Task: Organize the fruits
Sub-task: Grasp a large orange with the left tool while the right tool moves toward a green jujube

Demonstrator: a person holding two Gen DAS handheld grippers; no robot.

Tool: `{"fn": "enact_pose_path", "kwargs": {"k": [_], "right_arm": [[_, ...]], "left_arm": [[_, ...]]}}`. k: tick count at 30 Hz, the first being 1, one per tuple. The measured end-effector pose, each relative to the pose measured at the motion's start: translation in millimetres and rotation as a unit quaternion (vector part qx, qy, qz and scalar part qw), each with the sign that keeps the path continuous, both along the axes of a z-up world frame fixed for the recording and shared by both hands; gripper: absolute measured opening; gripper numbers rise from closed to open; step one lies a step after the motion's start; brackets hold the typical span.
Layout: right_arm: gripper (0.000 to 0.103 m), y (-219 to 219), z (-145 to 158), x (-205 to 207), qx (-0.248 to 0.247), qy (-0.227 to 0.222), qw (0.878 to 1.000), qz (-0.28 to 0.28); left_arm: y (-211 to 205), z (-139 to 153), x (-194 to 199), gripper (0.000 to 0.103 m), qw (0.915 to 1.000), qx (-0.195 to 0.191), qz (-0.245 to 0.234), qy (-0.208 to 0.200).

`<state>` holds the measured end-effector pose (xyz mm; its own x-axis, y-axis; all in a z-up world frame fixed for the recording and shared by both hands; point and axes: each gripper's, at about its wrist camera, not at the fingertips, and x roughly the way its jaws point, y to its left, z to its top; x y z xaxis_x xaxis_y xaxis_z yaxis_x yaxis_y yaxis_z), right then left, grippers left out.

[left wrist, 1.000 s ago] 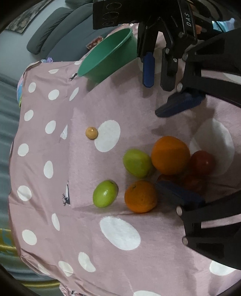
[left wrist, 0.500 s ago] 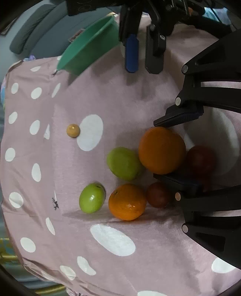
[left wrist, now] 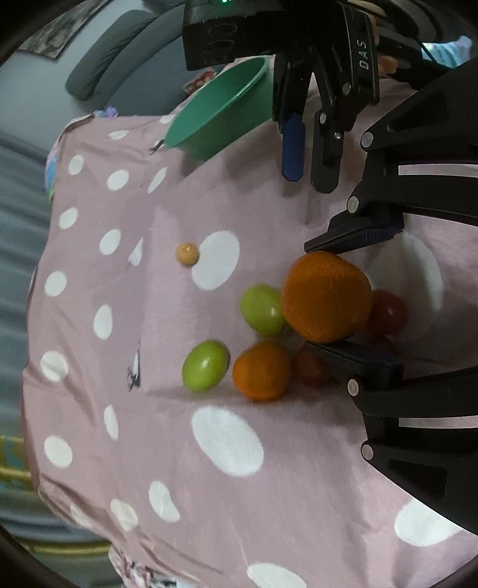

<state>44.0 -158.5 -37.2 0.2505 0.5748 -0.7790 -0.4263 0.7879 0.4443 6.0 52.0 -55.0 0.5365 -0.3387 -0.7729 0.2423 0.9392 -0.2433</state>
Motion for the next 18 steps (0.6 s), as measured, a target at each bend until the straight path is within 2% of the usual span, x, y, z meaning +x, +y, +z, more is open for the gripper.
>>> {"fn": "enact_pose_path", "kwargs": {"k": [3,7,9,18], "right_arm": [[0.051,11,-1,5,-0.002,-0.002,1.000,0.011],[0.052,32,1,14,-0.009,-0.013,0.999,0.035],[0.055,44,3,19,-0.016,-0.022,0.999,0.047],[0.058,84,1,51,-0.068,-0.042,0.994,0.079]], "left_arm": [[11,4,-2,0.046,0.9997,0.007,0.024,-0.008],[30,11,-1,0.046,0.9983,-0.002,0.054,-0.020],[37,14,-1,0.046,0.9976,-0.003,0.064,-0.026],[45,14,-3,0.046,0.9975,-0.010,0.064,-0.028]]}}
